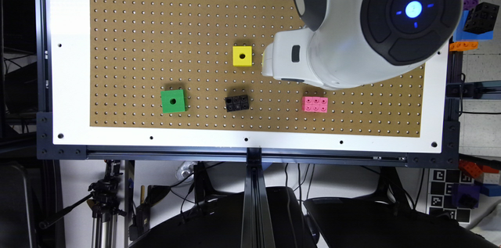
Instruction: Pick up pink block.
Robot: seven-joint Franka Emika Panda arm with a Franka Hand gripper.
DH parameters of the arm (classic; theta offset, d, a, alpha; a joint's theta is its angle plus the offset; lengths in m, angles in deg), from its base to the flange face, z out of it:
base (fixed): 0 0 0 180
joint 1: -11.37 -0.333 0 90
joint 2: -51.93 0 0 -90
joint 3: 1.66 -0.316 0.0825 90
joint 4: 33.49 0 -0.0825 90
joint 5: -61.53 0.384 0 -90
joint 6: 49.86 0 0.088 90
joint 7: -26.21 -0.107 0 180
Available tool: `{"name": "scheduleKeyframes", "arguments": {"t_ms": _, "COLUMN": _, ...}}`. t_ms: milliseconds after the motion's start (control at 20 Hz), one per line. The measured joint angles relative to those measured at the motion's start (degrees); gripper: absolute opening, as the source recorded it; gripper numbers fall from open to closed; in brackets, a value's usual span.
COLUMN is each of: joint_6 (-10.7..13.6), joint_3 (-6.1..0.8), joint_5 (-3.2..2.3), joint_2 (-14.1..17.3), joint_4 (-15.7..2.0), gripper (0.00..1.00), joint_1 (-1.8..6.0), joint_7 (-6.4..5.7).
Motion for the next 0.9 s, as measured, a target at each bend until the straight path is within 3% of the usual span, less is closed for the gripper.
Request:
{"name": "scheduleKeyframes", "arguments": {"t_ms": 250, "joint_6": 0.0, "joint_3": -0.04, "joint_5": 0.00, "joint_2": 0.0, "joint_4": 0.09, "gripper": 1.00, "joint_1": -0.02, "joint_7": 0.12}}
{"name": "scheduleKeyframes", "arguments": {"t_ms": 450, "joint_6": -0.2, "joint_3": -0.54, "joint_5": 0.02, "joint_2": 0.4, "joint_4": -0.86, "gripper": 1.00, "joint_1": -0.04, "joint_7": 0.10}}
{"name": "scheduleKeyframes", "arguments": {"t_ms": 600, "joint_6": -0.2, "joint_3": -0.69, "joint_5": 0.02, "joint_2": 1.6, "joint_4": -2.50, "gripper": 1.00, "joint_1": -0.04, "joint_7": 0.09}}
{"name": "scheduleKeyframes", "arguments": {"t_ms": 900, "joint_6": -0.1, "joint_3": -0.75, "joint_5": 0.02, "joint_2": 6.4, "joint_4": -8.34, "gripper": 1.00, "joint_1": -0.06, "joint_7": 0.10}}
